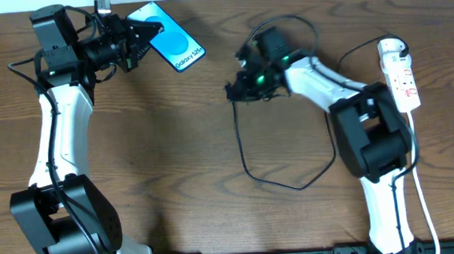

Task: Plug charger to phone and switch on socket
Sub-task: 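Lift the plug with the right gripper toward the phone's bottom edge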

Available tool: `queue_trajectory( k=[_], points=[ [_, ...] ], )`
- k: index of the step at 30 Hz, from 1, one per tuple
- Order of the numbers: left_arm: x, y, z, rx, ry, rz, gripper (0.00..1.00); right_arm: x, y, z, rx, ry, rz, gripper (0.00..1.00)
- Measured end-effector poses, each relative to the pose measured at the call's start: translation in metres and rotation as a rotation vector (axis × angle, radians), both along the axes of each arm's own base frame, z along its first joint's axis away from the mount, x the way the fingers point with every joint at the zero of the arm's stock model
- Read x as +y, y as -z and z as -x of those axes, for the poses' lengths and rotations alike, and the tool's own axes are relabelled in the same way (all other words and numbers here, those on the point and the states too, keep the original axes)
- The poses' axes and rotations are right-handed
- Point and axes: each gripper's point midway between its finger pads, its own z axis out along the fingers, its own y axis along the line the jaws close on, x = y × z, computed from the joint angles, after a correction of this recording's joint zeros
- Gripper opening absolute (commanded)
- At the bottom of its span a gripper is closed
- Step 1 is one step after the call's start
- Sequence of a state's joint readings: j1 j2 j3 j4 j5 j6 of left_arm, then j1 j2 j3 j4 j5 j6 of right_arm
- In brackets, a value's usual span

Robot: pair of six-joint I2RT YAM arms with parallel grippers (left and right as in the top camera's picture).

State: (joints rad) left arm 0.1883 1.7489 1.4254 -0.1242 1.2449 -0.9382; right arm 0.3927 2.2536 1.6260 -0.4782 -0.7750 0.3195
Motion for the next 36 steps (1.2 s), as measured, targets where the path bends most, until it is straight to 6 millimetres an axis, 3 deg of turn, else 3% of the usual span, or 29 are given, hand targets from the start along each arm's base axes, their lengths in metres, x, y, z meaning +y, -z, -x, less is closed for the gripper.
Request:
queue_trajectory(
  k=[4,6,12,15,23,32,36],
  points=[
    [-0.004,-0.004,0.006,-0.005,0.042,0.024,0.07,-0.008,-0.048,0.000,-0.078,-0.067,-0.122,0.01],
    [-0.007,-0.007,0.010,-0.008,0.068,0.039,0.07,-0.008,-0.086,0.006,-0.135,-0.106,-0.183,0.01],
    [-0.010,-0.012,0.017,-0.025,0.117,0.065,0.07,-0.006,-0.154,0.031,-0.234,-0.193,-0.286,0.01],
    [-0.013,-0.019,0.021,-0.063,0.158,0.077,0.07,-0.003,-0.175,0.044,-0.259,-0.233,-0.330,0.01],
    [-0.017,-0.026,0.031,-0.117,0.225,0.091,0.07,0.005,-0.188,0.069,-0.213,-0.304,-0.395,0.01],
    [-0.017,-0.026,0.030,-0.148,0.224,0.075,0.07,0.041,-0.188,0.106,-0.218,-0.430,-0.417,0.01],
    [-0.016,-0.025,0.029,-0.150,0.219,0.070,0.07,0.050,-0.192,0.109,-0.260,-0.459,-0.434,0.01]
  ],
)
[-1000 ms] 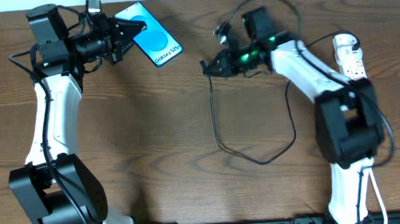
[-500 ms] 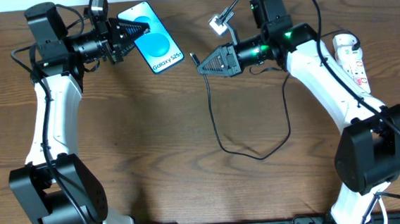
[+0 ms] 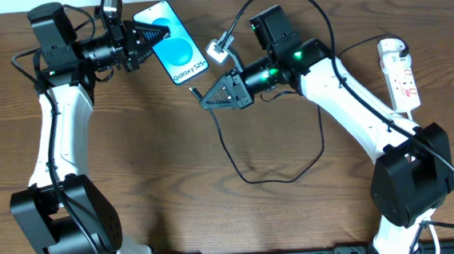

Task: Plug charger to phone and switch on socket
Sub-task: 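Lift the plug with the right gripper toward the phone's bottom edge, then align the plug and push it into the phone's bottom port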

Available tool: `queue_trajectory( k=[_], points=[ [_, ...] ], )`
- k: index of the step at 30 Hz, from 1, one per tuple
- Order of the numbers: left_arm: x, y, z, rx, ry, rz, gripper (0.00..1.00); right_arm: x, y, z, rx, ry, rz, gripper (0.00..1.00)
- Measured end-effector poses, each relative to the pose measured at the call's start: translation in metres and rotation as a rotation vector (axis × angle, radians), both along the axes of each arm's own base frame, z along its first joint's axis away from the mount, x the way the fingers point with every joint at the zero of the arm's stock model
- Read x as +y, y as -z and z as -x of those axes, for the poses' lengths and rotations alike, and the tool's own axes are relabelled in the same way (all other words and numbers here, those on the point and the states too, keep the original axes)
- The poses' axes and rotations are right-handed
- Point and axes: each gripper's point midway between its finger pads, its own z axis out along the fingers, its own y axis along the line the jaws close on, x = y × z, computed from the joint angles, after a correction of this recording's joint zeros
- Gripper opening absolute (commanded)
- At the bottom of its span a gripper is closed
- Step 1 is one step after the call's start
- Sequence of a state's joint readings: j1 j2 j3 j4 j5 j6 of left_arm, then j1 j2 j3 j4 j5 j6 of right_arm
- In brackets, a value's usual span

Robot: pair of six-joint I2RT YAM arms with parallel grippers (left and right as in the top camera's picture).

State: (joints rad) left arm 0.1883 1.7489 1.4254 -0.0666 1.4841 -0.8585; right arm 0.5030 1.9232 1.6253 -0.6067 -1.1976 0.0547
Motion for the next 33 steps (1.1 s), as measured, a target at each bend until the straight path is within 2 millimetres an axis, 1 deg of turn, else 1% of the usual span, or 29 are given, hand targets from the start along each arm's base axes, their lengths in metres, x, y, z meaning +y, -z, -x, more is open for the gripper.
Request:
queue_trajectory(
  k=[4,9,17,23,33],
  points=[
    [0.001,-0.001,-0.002,-0.016,-0.006,-0.006,0.07,0.003,-0.004,-0.006,-0.031,0.011,-0.016,0.01],
    [0.004,-0.001,-0.004,-0.023,-0.018,-0.011,0.07,0.004,-0.005,-0.010,-0.021,0.031,-0.012,0.01],
    [0.024,0.000,-0.009,-0.021,-0.076,-0.018,0.07,0.006,-0.005,-0.013,-0.012,0.049,-0.001,0.01],
    [0.029,0.002,-0.013,-0.015,-0.108,-0.028,0.07,0.008,-0.004,-0.017,-0.037,0.067,0.006,0.01],
    [0.030,0.003,-0.015,-0.011,-0.117,-0.031,0.07,0.013,-0.019,-0.010,-0.087,0.053,-0.020,0.01]
  ],
)
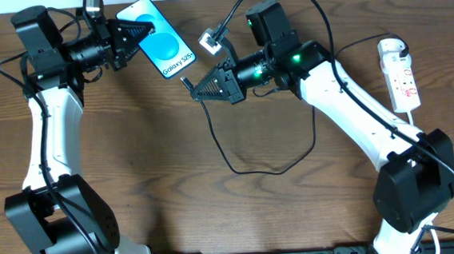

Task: Plug charger to phone and switch on socket
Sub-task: 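Align the plug and push it into the phone's bottom port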

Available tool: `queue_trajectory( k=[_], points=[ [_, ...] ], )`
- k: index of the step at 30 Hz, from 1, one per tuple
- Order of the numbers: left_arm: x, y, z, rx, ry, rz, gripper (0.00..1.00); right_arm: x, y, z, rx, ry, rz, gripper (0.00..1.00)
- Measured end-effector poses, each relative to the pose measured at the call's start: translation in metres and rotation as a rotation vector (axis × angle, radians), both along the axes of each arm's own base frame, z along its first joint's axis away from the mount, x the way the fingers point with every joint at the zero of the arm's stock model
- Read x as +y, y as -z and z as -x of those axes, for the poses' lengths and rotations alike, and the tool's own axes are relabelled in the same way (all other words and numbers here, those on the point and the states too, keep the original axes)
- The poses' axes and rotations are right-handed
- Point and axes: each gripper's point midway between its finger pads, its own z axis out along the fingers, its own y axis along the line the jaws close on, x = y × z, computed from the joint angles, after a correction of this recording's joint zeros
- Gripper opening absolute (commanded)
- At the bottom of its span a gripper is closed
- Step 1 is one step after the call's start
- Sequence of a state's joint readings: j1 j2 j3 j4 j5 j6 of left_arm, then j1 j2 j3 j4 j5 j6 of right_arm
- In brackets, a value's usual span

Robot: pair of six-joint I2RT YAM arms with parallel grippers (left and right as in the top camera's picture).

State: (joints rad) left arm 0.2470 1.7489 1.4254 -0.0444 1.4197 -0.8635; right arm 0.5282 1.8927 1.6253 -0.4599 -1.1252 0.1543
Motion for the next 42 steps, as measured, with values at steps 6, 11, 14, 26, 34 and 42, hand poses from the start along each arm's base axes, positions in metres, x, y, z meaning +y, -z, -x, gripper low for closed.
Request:
queue_trajectory(
  k=[6,11,14,26,34,42],
  points=[
    [0.0004,0.0003,-0.0007,0.001,-0.004,-0.002,0.07,0.0000,-0.0009,-0.0001,-0.004,0.001,-0.002,0.01],
    [0.0003,0.0003,-0.0006,0.000,-0.004,-0.002,0.07,0.0000,-0.0002,-0.0020,-0.010,0.009,0.003,0.01],
    [0.0003,0.0003,-0.0006,0.000,-0.004,-0.002,0.07,0.0000,0.0005,-0.0037,-0.015,0.017,0.007,0.01],
    [-0.0020,-0.0022,0.0041,-0.014,0.028,0.008,0.07,0.0003,0.0018,-0.0078,-0.016,0.040,0.018,0.01],
    [-0.0032,-0.0035,0.0065,-0.034,0.045,0.007,0.07,0.0009,0.0007,-0.0095,-0.021,0.045,0.015,0.01],
    [-0.0033,-0.0036,0.0068,-0.045,0.047,0.003,0.07,0.0007,0.0011,-0.0092,-0.011,0.047,0.018,0.01]
  ],
)
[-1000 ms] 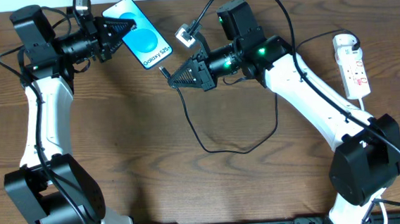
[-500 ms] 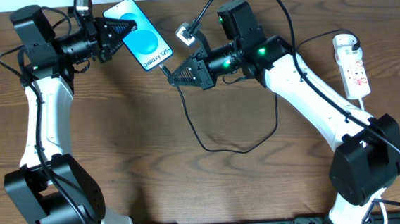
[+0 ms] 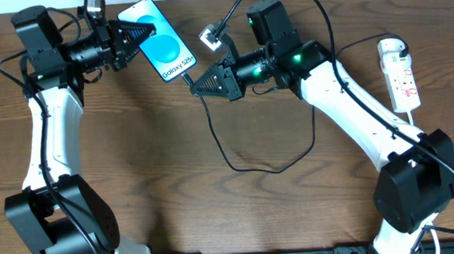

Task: Plug charger to phone and switch on socket
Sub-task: 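Align the plug and push it into the phone's bottom port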

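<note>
The phone point(image 3: 163, 46), its blue screen facing up, sits tilted at the back of the table. My left gripper point(image 3: 134, 39) is shut on its far left end. The right gripper point(image 3: 198, 86) is shut on the charger plug point(image 3: 189, 77). The plug tip meets the phone's near right end, but whether it is seated cannot be told. The black cable point(image 3: 231, 163) loops from there toward the table's middle and back up behind the right arm. The white socket strip point(image 3: 399, 73) lies at the far right, away from both grippers.
A white cable point(image 3: 418, 186) runs from the socket strip down along the right side. The right arm's base point(image 3: 412, 198) stands at the front right and the left arm's base point(image 3: 58, 231) at the front left. A black rail lines the front edge.
My right gripper has shifted slightly up and to the right, so the plug tip, then a little short of the phone's end, now touches it. The left gripper and phone have barely moved.
First the left gripper held the phone at the back left, with the right gripper shut on the plug near the table's middle. Then the right gripper was closer to the phone with the plug. Later it was just short of the phone's end, and now touches it.
</note>
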Available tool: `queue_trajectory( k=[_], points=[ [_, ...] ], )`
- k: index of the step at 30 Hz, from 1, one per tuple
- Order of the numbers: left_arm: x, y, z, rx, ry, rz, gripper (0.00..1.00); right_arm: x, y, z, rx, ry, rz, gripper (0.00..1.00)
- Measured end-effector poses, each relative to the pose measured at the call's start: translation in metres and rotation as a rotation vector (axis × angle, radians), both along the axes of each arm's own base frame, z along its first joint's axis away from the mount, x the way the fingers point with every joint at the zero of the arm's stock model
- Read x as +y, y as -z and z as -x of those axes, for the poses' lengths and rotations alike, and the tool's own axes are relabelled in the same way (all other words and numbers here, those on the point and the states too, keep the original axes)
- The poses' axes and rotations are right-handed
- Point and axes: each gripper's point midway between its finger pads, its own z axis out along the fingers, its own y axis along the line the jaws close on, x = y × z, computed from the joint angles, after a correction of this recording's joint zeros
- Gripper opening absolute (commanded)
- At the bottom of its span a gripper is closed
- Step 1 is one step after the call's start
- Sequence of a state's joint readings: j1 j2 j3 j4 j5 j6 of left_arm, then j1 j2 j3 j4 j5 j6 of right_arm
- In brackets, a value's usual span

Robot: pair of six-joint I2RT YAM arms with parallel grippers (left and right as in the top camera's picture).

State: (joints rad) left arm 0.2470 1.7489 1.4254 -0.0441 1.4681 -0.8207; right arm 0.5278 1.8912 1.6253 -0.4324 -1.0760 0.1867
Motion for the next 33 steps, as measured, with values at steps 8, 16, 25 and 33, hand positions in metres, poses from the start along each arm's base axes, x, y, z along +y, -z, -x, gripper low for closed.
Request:
queue_trajectory(
  k=[8,16,25,33],
  points=[
    [0.0005,0.0006,-0.0012,-0.008,-0.007,-0.007,0.07,-0.0023,0.0051,0.0040,0.045,0.002,0.023,0.01],
    [0.0007,0.0009,-0.0016,-0.008,-0.010,-0.009,0.07,-0.0014,0.0022,0.0046,0.037,-0.008,0.009,0.01],
    [0.0008,0.0009,-0.0017,-0.008,-0.010,-0.009,0.07,-0.0011,0.0007,0.0055,0.036,-0.016,0.001,0.01],
    [0.0008,0.0009,-0.0017,-0.008,-0.010,-0.009,0.07,0.0002,-0.0023,0.0036,0.016,-0.017,-0.012,0.01]
  ],
)
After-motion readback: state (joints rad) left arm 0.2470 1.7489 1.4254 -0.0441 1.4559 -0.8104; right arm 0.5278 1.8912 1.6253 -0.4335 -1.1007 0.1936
